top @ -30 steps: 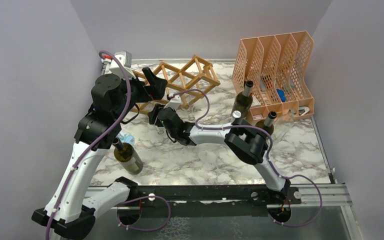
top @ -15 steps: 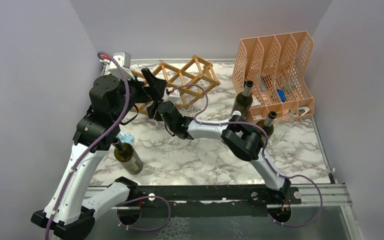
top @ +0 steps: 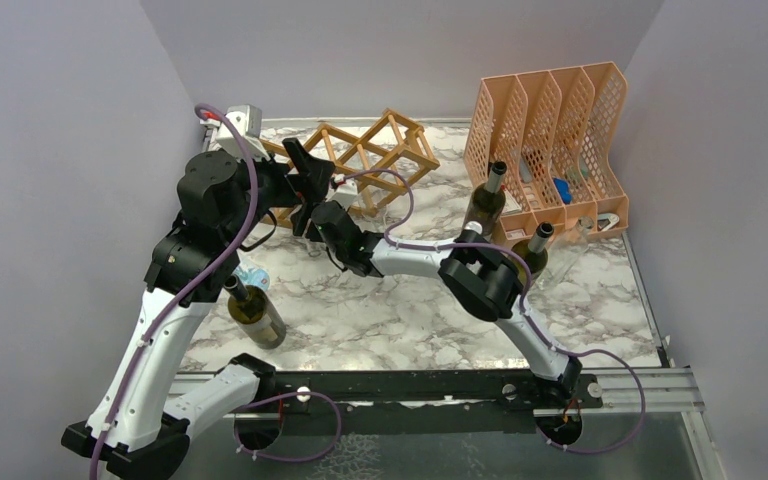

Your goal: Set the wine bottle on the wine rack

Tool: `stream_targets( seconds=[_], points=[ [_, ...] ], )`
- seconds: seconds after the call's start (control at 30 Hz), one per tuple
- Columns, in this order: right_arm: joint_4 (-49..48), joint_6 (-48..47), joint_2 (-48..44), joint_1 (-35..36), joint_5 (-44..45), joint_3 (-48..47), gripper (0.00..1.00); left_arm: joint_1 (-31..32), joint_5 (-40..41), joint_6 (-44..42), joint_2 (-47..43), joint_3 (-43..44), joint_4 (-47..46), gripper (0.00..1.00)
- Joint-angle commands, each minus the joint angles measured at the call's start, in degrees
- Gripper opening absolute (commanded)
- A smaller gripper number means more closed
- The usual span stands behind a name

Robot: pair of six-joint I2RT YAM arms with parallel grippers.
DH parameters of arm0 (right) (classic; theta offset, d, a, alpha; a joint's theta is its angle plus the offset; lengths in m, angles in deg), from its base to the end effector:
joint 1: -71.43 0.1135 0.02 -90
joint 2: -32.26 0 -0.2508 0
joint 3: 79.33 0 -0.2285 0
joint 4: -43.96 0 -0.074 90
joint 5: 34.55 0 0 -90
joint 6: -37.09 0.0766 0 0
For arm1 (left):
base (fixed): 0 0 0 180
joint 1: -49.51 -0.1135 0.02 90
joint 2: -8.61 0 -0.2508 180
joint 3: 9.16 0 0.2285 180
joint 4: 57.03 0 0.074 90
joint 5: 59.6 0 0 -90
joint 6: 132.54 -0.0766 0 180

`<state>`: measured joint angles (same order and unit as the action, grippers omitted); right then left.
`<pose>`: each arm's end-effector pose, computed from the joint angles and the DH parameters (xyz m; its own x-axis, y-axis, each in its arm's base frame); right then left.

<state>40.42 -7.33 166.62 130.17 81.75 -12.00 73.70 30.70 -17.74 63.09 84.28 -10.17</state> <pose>0.3109 0.4468 0.1639 -0.5044 0.4029 -0.7637 -0.2680 0.7677 0.5821 0.1836 -0.0821 0.4406 -0.2837 -0.3324 -0.8995 0.3151 0.8536 -0.4148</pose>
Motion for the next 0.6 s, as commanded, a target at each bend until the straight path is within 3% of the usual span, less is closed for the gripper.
stream_targets(
  seconds=[0.0, 0.2, 0.57],
  points=[
    [-0.26, 1.74, 0.01, -0.56, -0.25, -1.52, 0.70, 0.03, -2.01, -0.61, -0.55, 2.16, 0.21, 0.99],
    [1.70, -2.45, -1.28, -0.68, -0.27, -1.92, 0.83, -0.01, -2.11, -0.68, -0.28, 2.57, 0.89, 0.99],
    [5.55, -3.22, -6.12, -0.90, -1.06, 0.86, 0.95, 0.04, -0.91, -0.64, 0.42, 4.08, 2.25, 0.99]
  ],
)
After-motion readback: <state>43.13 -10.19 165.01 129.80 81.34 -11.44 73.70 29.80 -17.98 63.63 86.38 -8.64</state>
